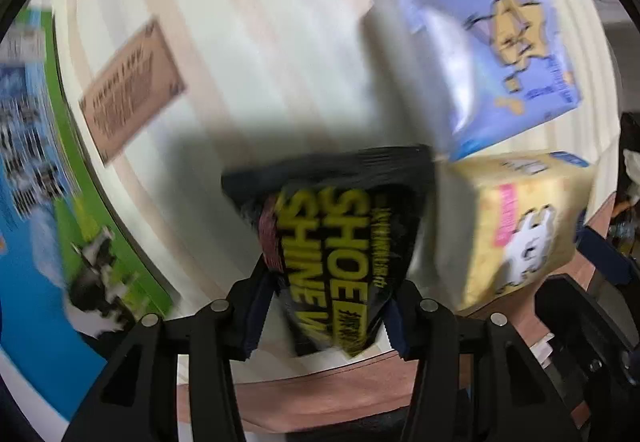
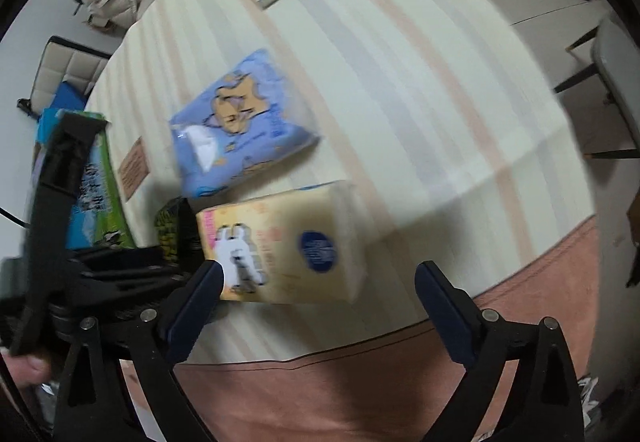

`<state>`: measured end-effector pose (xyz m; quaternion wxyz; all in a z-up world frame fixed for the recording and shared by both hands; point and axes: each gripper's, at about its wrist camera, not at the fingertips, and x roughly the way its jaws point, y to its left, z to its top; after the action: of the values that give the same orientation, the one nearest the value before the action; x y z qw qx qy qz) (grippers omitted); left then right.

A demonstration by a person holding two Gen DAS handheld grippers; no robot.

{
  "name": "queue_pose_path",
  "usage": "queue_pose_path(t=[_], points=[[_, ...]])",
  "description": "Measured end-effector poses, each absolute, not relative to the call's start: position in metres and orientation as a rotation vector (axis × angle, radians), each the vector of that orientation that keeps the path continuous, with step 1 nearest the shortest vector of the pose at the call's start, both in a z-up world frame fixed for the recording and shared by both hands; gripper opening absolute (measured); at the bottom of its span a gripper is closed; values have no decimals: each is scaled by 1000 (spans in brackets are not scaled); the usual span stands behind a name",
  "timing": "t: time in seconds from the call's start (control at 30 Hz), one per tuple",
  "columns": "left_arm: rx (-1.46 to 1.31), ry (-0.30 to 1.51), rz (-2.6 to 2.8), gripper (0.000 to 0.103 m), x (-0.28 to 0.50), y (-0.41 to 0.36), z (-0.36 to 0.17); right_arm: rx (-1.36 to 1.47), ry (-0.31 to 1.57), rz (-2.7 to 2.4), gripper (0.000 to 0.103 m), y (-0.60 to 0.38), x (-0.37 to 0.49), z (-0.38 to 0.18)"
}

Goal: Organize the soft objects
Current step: 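Grasp the black SHOE SHINE pouch with the left tool while the right tool grasps the yellow tissue pack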

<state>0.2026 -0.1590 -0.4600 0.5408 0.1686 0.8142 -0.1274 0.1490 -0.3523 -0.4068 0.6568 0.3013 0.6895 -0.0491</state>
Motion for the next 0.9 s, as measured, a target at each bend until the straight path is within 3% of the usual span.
queue_pose_path(t=[0.17,0.3,0.57,0.67,0.9], points=[[340,1914,-277,46,199,-138,-455,769,1594,-104,98,-354,154,-431],[393,1873,-276,45,206,-132,-451,781,1610,-108,92,-354,140,-439],[366,1834,-260,45,176,-140,-456,-21,1571,245,96,-304,158,-387],[351,1824,-252,45,170,-126,-464,-286,1581,409,96,-276,169,-392],[295,1815,-214,45,143,-96,-476,-460,1633,661,96,-245,191,-425]])
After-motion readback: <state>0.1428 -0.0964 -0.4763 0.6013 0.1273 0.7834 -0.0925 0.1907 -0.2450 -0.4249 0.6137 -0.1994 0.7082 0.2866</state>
